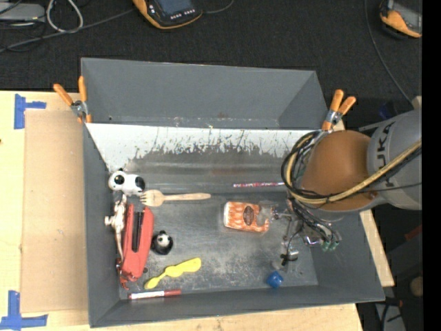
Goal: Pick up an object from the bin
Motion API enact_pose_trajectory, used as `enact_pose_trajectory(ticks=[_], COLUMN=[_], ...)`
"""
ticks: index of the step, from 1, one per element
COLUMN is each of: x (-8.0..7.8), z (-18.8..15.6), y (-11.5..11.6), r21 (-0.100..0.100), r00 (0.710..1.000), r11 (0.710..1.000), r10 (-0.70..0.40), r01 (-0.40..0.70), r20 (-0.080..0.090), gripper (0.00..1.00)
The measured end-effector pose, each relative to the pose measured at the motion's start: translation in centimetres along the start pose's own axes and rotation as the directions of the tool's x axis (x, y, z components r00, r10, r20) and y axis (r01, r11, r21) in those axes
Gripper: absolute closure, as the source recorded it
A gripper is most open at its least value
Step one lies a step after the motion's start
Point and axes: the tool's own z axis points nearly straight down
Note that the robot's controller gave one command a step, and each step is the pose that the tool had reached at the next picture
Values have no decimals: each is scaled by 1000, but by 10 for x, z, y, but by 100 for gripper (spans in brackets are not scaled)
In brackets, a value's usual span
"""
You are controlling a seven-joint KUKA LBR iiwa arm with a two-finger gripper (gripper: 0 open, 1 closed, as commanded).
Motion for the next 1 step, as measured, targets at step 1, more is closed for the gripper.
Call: enact_pose_trajectory(ticks=[1], x=[-31], z=[2], y=[13], r21=[0], r00=[992], r11=[992], r10=[-129], r01=[129], r20=[3], gripper=[0])
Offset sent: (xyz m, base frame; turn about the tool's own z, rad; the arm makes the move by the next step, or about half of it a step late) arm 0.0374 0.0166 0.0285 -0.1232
